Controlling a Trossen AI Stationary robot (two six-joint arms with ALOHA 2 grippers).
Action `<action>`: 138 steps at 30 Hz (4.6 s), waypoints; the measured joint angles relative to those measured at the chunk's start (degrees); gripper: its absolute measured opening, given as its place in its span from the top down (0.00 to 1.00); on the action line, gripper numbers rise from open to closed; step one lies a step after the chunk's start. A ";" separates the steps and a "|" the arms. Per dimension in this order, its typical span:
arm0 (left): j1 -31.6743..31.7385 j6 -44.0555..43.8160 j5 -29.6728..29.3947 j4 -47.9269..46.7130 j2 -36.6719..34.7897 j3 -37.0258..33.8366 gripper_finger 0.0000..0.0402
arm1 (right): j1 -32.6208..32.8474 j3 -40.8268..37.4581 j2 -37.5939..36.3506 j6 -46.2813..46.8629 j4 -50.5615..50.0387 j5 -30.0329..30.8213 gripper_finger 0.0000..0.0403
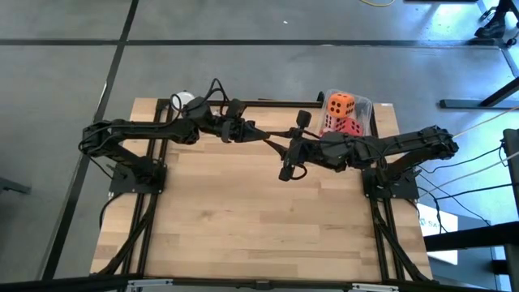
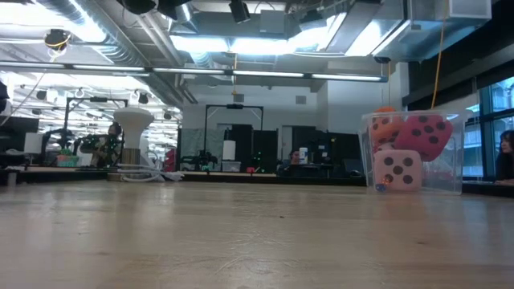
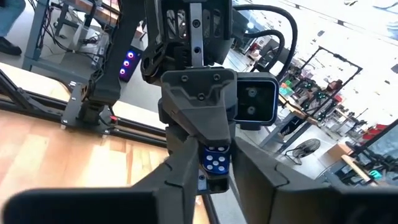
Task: Pick & Place Dice
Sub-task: Put the small blue die into the container, then return to Home Position
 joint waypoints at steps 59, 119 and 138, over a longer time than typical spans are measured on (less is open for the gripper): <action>6.16 17.75 8.06 -19.60 -18.85 0.00 0.79 | -6.87 0.02 -18.04 61.86 -44.33 3.47 0.89; -2.38 43.56 -22.66 -66.66 -50.03 -2.97 0.84 | -48.70 -17.18 -15.91 53.78 -58.34 -29.60 0.60; -2.38 42.91 -23.53 -68.63 -54.76 -2.96 0.84 | -46.09 -17.18 -20.37 55.22 -56.92 -30.41 0.30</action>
